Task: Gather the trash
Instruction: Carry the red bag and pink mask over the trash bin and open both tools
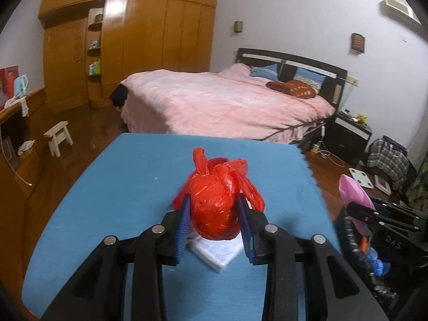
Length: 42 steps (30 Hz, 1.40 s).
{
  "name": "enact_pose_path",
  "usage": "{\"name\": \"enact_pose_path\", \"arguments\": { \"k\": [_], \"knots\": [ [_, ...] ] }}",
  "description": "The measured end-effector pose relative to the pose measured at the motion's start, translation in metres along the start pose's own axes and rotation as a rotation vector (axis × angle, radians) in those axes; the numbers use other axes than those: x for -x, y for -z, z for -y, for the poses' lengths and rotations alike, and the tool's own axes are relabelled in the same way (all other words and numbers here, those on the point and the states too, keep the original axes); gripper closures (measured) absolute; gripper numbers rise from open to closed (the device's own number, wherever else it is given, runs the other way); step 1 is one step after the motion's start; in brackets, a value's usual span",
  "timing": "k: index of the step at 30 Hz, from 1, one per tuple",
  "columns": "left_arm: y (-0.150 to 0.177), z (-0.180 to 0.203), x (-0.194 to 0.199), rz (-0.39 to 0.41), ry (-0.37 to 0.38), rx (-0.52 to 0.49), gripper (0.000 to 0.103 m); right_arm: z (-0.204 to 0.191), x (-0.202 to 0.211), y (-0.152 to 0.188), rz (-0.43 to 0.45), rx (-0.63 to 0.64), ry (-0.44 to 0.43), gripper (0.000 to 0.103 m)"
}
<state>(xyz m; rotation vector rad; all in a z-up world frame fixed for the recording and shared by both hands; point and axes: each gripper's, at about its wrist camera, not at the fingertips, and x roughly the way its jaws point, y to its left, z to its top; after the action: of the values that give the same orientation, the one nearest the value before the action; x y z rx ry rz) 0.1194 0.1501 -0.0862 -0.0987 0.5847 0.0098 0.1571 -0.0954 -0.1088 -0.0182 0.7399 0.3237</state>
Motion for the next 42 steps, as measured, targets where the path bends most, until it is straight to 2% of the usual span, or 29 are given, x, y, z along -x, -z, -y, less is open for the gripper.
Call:
{"name": "enact_pose_path", "arguments": {
  "k": [11,19,33,42],
  "knots": [
    [0.0,0.064,0.018,0.024,0.097,-0.063,0.069,0.04,0.059,0.006,0.09,-0.052,0.058,0.081],
    [-0.002,0.113,0.024,0.027,0.192,-0.118,0.069,0.079,0.091,0.019,0.121,-0.101,0.123,0.081],
    [0.014,0.208,0.021,0.005,0.35,-0.235,0.069,0.159,0.126,0.064,0.108,-0.193,0.276,0.081],
    [0.026,0.258,0.006,-0.033,0.426,-0.293,0.069,0.197,0.129,0.091,0.082,-0.242,0.337,0.081]
  ]
}}
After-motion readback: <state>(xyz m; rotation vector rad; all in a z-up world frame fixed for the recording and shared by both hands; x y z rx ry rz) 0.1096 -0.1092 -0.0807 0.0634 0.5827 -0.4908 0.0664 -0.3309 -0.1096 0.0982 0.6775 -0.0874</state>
